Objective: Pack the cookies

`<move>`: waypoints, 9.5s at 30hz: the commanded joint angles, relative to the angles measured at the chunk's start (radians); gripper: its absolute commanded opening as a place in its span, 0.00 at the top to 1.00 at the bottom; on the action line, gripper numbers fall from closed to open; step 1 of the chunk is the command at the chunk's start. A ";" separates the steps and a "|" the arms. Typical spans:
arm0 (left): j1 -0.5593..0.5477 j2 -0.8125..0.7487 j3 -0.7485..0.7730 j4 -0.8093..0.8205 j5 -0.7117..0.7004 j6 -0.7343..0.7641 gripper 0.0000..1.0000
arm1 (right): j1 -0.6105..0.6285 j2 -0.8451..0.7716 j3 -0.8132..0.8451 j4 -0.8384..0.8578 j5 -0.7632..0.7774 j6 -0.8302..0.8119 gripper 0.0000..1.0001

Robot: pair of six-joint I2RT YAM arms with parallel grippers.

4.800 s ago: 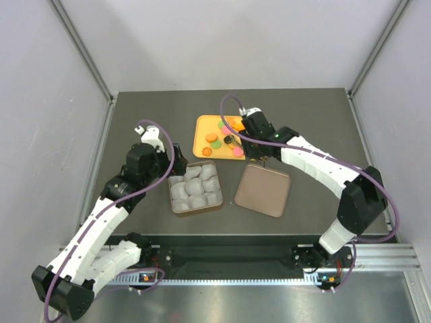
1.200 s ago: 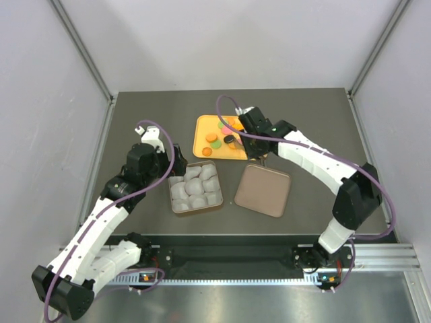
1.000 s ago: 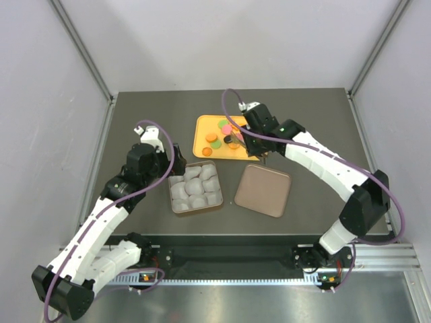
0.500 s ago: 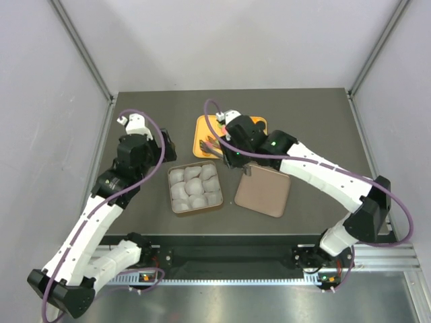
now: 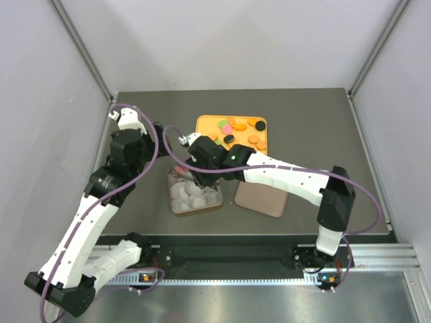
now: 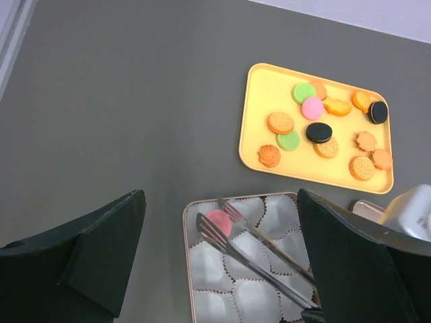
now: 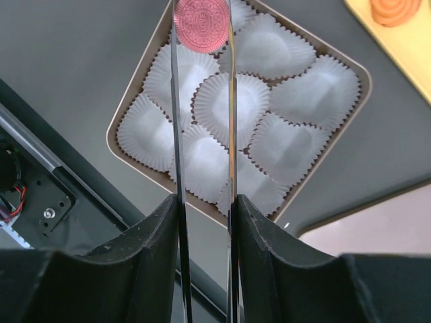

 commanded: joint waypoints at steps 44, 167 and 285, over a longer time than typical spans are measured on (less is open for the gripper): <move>0.005 -0.002 -0.010 0.035 0.015 0.015 0.01 | 0.029 0.023 -0.097 0.197 0.035 0.080 0.57; 0.021 0.031 -0.058 0.091 0.078 0.012 0.01 | -0.543 -0.318 -0.500 0.153 0.058 -0.044 0.65; 0.056 0.029 -0.137 0.118 0.118 0.013 0.01 | -0.023 -0.069 -0.115 0.088 0.070 0.059 0.57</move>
